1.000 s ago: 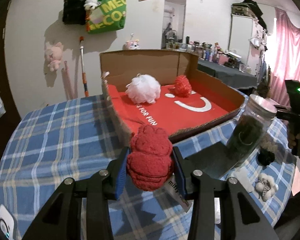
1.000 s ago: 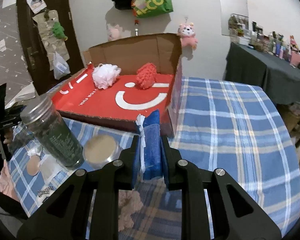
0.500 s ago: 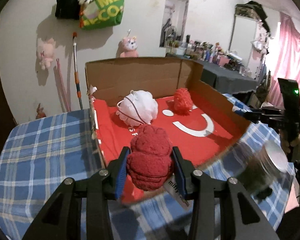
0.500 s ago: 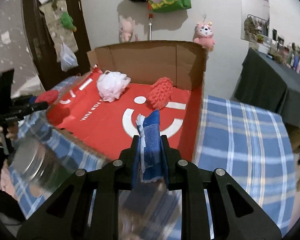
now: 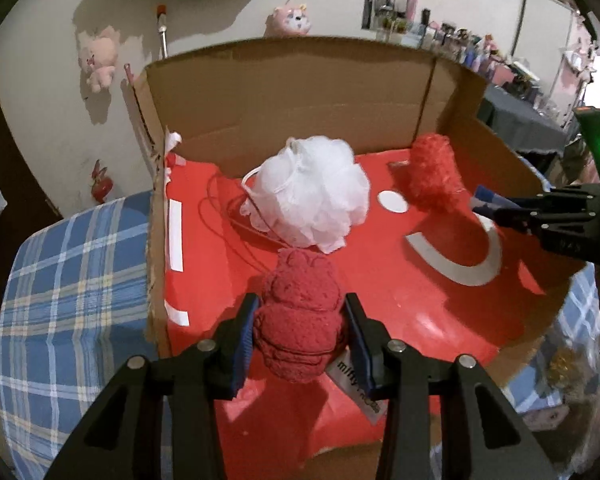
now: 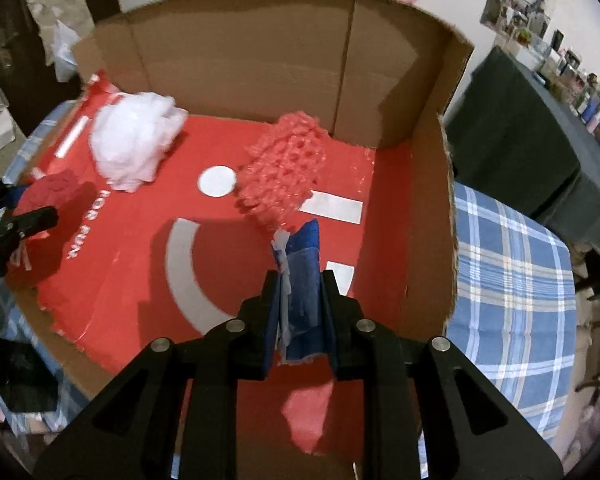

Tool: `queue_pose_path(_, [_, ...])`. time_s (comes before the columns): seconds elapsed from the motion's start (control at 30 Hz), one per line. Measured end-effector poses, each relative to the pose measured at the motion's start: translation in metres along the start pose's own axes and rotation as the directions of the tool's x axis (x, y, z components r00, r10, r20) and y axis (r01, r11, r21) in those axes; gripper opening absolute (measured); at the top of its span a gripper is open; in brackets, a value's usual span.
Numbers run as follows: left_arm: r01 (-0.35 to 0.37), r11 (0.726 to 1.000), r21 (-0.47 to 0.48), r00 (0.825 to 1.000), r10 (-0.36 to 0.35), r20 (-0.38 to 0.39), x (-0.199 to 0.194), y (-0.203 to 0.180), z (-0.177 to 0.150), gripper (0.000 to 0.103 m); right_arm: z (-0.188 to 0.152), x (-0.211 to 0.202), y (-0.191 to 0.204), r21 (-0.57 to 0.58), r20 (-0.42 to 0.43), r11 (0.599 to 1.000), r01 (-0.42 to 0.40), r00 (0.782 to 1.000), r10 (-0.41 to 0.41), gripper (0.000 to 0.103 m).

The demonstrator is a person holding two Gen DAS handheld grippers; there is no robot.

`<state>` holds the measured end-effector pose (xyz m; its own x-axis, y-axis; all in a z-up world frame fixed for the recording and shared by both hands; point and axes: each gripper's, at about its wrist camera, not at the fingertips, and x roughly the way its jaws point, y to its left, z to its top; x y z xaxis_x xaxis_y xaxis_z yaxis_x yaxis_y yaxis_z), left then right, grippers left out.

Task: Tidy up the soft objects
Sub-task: 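Lower both items into the box and open both tools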

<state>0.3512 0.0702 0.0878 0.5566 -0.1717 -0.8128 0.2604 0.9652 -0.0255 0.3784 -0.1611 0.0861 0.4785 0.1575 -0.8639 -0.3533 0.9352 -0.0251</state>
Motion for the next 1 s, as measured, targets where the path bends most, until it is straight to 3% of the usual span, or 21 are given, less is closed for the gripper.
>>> queue_pose_path(0.27, [-0.078, 0.996, 0.044, 0.996, 0.08, -0.031, 0.013, -0.002, 0.004, 0.046, 0.011, 0.032, -0.001, 0.002, -0.096, 0.999, 0.041, 0.995, -0.04, 0.02])
queue_pose_path(0.67, [-0.172, 0.982, 0.083, 0.984, 0.174, -0.02, 0.023, -0.01, 0.007, 0.046, 0.008, 0.034, 0.014, -0.053, -0.083, 0.993, 0.102, 0.991, -0.107, 0.019])
queue_pose_path(1.0, [-0.191, 0.977, 0.098, 0.981, 0.193, -0.016, 0.024, -0.017, 0.006, 0.057, -0.001, 0.042, 0.025, -0.12, -0.088, 0.981, 0.153, 0.982, -0.164, 0.019])
